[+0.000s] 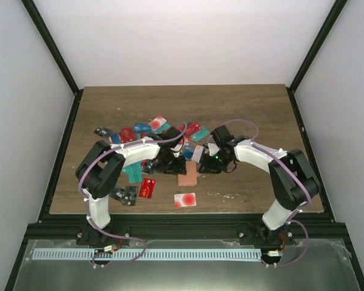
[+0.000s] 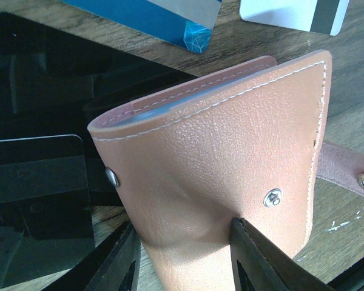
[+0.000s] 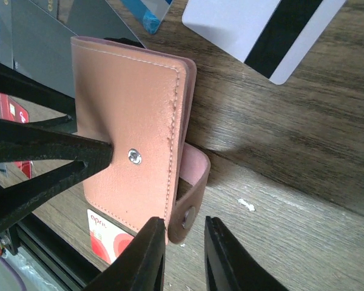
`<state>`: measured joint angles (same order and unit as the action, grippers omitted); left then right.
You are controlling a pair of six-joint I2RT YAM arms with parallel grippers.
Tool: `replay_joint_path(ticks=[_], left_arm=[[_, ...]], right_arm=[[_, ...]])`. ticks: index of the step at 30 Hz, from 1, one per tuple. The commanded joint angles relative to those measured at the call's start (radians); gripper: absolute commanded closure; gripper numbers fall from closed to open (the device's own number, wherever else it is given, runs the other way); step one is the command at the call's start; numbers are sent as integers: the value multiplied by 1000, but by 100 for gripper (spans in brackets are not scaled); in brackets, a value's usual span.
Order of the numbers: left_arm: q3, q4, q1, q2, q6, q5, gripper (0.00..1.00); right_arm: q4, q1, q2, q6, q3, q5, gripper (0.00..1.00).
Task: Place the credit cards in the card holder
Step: Close the card holder at the center of the board.
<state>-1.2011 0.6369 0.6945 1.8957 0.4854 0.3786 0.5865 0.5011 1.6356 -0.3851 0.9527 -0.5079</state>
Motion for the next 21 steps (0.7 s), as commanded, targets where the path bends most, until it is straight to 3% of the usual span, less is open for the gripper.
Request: replay_joint_path(ticks=[1,9,21], left_arm=[[-10,-1,7,21,-18,11,57],[-13,0,8,26,-21,13,57],[-16,-2,9,36,-18,16,57]], right_arm=[[-12,11,21,10,29,-10,83],[-16,11,27,9,34,-18,99],[-17,40,70,9,98,-80,99]])
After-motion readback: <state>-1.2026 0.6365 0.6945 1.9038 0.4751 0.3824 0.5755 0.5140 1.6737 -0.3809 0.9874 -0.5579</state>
